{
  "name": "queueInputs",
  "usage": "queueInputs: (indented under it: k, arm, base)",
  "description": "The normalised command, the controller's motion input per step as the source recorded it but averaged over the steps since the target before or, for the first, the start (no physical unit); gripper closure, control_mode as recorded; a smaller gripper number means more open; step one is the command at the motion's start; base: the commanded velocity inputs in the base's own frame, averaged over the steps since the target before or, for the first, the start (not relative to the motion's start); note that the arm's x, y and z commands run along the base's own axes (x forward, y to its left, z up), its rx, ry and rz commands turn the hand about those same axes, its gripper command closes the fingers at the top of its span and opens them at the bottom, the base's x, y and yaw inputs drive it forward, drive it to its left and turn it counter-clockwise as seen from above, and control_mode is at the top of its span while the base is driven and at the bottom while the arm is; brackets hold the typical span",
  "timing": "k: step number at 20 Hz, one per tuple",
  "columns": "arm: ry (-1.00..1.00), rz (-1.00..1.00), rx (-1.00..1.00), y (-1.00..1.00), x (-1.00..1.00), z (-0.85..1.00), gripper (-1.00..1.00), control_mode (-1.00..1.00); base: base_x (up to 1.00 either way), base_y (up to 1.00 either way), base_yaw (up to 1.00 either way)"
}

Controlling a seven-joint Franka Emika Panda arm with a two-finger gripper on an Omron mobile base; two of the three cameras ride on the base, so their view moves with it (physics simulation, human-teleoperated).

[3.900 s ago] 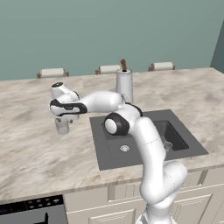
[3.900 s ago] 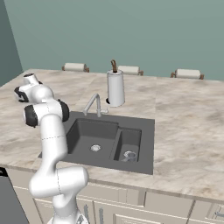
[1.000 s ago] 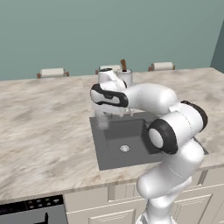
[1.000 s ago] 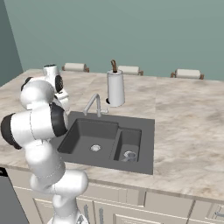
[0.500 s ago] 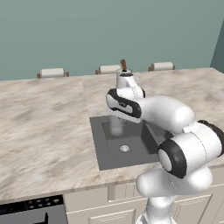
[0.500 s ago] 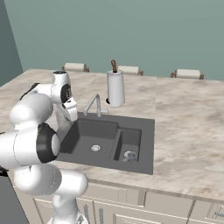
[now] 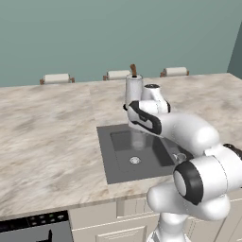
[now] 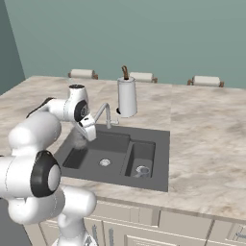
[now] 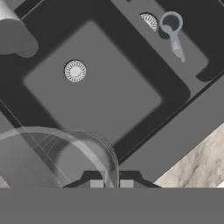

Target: Move any existing items from the left basin to the right basin for drying. Then move the glass cup from the counter to the left basin of the sink for washing.

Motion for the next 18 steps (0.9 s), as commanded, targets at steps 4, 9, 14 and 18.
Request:
queueInputs:
  k: [4, 9, 14, 18]
  arm:
    - [0.00, 0.00, 0.00, -0.46, -0.08, -0.13, 1.00, -1.00]
    - [0.00, 0.00, 0.00, -0.37, -0.01, -0.20, 1.00, -1.00]
    - [0.01, 0.01, 0.00, -0.28, 0.00, -0.29, 1.00, -1.00]
    - [0.02, 0.04, 0.01, -0.24, 0.00, -0.32, 1.00, -1.00]
  base:
    - [0.00, 0.00, 0.00]
    - [0.00, 0.00, 0.00]
    - [0.00, 0.00, 0.00]
    - [0.00, 0.00, 0.00]
